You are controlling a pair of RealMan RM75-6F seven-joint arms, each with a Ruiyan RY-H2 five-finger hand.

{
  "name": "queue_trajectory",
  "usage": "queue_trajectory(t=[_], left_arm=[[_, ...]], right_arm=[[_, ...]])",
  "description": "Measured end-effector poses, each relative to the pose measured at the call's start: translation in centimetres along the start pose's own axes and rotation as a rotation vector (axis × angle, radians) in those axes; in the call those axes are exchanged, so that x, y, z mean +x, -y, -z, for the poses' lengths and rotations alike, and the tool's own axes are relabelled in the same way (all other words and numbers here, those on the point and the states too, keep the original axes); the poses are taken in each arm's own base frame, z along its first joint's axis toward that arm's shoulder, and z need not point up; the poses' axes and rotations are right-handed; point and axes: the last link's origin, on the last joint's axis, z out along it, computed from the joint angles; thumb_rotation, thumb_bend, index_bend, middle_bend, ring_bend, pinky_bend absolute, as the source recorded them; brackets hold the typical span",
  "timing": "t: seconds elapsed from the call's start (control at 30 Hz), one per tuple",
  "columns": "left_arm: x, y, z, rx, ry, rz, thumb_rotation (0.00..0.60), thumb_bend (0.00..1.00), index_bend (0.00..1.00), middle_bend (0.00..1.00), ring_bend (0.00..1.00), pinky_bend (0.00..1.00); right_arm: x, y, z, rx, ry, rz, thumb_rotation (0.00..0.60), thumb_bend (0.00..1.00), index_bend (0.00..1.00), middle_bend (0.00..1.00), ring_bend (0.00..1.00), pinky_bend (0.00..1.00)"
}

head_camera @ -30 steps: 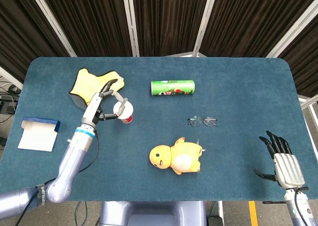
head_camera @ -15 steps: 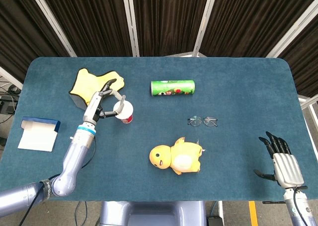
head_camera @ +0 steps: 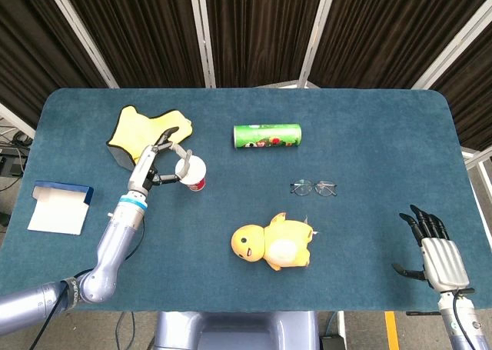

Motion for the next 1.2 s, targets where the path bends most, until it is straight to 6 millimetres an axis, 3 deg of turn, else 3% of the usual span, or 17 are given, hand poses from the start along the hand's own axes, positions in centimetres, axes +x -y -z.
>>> queue_trajectory(t=[0.5, 0.57, 0.63, 0.73, 1.2], left_arm=[[0.0, 1.9, -0.5, 0.028, 0.031, 0.007, 0.6, 0.41, 0.58, 0.05, 0.0, 0.0], [-0.1, 2.3, -0.5, 0.029, 0.032, 0.001, 0.6, 0.4, 0.53, 0.03, 0.0, 0.0], [-0.1, 2.4, -0.5, 0.032, 0.036, -0.004, 0.6, 0.37, 0.38, 0.0, 0.0, 0.0], [-0.2, 2.7, -0.5, 0.04, 0.048, -0.017, 0.6, 0.33, 0.24, 0.0, 0.0, 0.0], [1.0, 2.6, 0.5, 0.003, 0.021, -0.073, 0.6, 0.32, 0.23, 0.0, 0.0, 0.0]], right_arm=[[-0.2, 0.0, 0.0, 0.001, 0.014, -0.018, 0.6, 0.09, 0.12, 0.0, 0.0, 0.0], [-0.2, 0.0, 0.0, 0.001, 0.014, -0.018, 0.6, 0.09, 0.12, 0.0, 0.0, 0.0], [-0.2, -0.1, 0.0, 0.0, 0.015, -0.019, 0.6, 0.09, 0.12, 0.0, 0.0, 0.0], [-0.3, -0.1, 0.0, -0.002, 0.016, -0.019, 0.6, 0.09, 0.12, 0.0, 0.0, 0.0], [-0.4, -0.3, -0.1, -0.01, 0.025, -0.007, 0.6, 0.09, 0.12, 0.0, 0.0, 0.0]])
